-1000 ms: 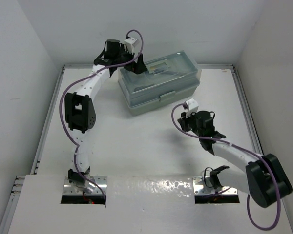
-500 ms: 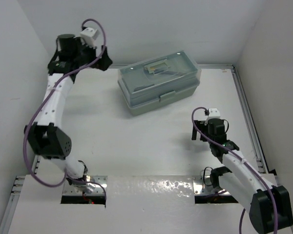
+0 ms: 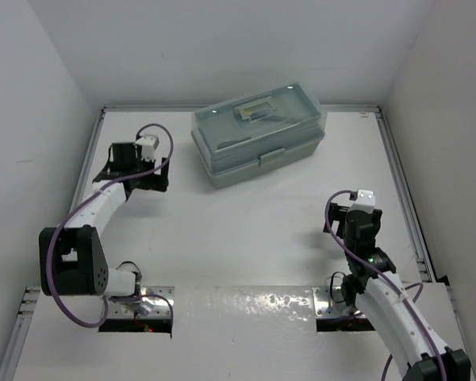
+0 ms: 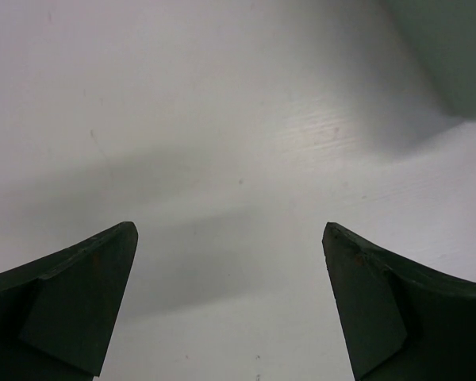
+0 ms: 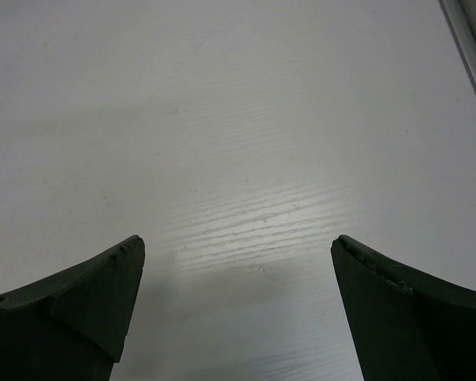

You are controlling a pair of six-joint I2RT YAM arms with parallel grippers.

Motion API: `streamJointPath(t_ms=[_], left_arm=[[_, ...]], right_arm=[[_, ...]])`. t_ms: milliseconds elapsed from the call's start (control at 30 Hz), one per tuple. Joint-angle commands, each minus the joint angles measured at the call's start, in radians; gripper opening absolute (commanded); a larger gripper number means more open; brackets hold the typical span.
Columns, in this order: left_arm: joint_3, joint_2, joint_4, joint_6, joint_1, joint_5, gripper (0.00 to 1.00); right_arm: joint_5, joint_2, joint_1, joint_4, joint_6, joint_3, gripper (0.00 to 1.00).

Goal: Sort the tools into containers

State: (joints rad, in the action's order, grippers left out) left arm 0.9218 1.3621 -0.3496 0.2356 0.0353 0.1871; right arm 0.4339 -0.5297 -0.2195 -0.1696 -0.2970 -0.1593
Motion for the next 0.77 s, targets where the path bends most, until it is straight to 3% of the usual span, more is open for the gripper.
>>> streamJointPath(t_ms=[0,100,733], left_arm=[[-0.098,-0.066,0.25,-0.062,0.002,-0.113,1.0],[-0.167,-0.052,0.331,-0.073,0.0,-0.172,1.0],[-0.143,0.022,0.302,-0.067,0.002,-0.143,1.0]], right_arm=[[0.066,0.052,0.002,0.053,-0.034,0.021,0.99],[0.095,0.068,0.0,0.062,-0.068,0.024,0.99],[0.129,0.1,0.0,0.068,-0.105,0.043,0.99]])
